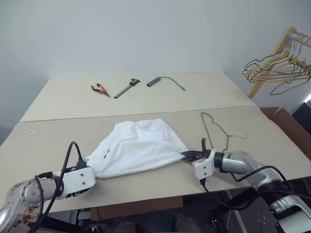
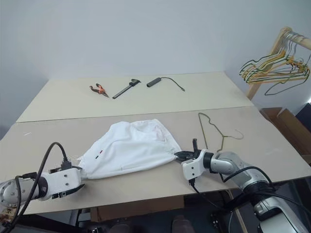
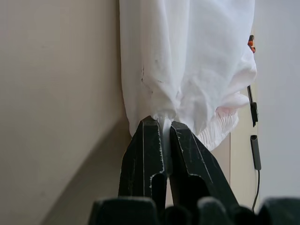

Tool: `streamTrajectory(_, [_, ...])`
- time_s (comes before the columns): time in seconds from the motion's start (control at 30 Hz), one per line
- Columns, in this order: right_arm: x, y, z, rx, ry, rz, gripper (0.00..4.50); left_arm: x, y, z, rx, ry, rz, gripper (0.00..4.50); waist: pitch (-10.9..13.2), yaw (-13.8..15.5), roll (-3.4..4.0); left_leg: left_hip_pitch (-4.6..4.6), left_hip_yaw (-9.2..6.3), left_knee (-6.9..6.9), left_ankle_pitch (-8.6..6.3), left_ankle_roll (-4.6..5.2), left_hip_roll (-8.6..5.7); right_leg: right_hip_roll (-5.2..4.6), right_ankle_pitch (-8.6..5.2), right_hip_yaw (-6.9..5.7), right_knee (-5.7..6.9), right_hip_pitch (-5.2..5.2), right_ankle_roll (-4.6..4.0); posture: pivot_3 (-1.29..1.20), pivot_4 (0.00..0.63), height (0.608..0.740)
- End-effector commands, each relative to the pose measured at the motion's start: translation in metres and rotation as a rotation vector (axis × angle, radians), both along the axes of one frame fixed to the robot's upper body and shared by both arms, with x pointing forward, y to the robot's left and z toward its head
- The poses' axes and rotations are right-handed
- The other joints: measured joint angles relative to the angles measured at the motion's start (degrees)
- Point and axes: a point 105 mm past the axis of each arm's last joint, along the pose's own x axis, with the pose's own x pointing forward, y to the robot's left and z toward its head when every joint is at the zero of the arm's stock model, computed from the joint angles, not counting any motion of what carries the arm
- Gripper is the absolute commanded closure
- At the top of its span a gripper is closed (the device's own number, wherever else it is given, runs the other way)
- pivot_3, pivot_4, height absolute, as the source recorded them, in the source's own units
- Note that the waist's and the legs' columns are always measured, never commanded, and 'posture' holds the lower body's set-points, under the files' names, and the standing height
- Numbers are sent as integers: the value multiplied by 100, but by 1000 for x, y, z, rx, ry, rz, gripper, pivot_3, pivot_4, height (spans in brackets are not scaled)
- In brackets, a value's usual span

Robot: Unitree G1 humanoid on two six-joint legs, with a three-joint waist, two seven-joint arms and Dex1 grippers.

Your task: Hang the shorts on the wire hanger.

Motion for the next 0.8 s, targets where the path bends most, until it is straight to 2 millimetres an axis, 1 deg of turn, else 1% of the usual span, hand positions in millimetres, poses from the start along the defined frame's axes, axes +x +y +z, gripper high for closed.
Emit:
streamTrajectory(0.03, [5,-1,18,37,-53,-13,4500,12,-1,9,3,-69,5,2389,0,6,0,1,0,0,0,0,4,3,0,-1,-1,0,0,-8,40,740])
streamTrajectory(0.23, [6,-3,19,37,-56,-27,4500,18,-3,11,-6,-99,10,4393,2,-18,-3,-2,15,0,-1,-1,13,9,7,3,-3,-3,-11,-11,37,740])
streamTrajectory(0.33, [6,-4,19,37,-58,-30,4500,20,-4,12,-11,-107,8,4456,2,-25,-3,-2,34,0,-1,-1,37,21,9,4,-4,-4,-14,-11,36,740])
streamTrajectory(0.47, [7,-6,23,42,-59,-35,4500,18,-6,20,-18,-103,-45,4456,4,-21,-4,-1,55,0,-1,-2,52,35,9,2,-1,-10,-20,-5,37,740])
streamTrajectory(0.53, [6,-9,31,66,-41,-34,4500,12,-7,31,-45,-80,-113,4456,6,-19,-7,-1,58,0,-1,-2,56,36,7,2,0,-12,-23,4,33,740])
streamTrajectory(0.6, [9,-10,45,100,-23,-29,4500,17,-5,48,-60,-107,-159,4456,9,-14,-10,-4,60,-1,-1,-2,60,36,10,1,-1,-17,-34,18,26,740])
streamTrajectory(0.63, [15,-9,57,135,-33,-35,4500,29,-4,58,-67,-164,-150,4456,9,-6,-9,-5,62,-1,-1,-2,60,35,10,2,-1,-19,-35,26,23,740])
streamTrajectory(0.73, [54,-1,114,296,-131,-111,4500,92,-1,101,-119,-468,-18,4456,20,39,-3,2,62,10,6,-3,54,39,8,-3,-1,-4,-25,31,12,740])
streamTrajectory(0.8, [83,4,156,386,-202,-173,4500,135,2,136,-165,-626,80,4456,19,31,-6,-6,61,24,15,-8,58,54,30,-7,-6,-7,-13,29,0,740])
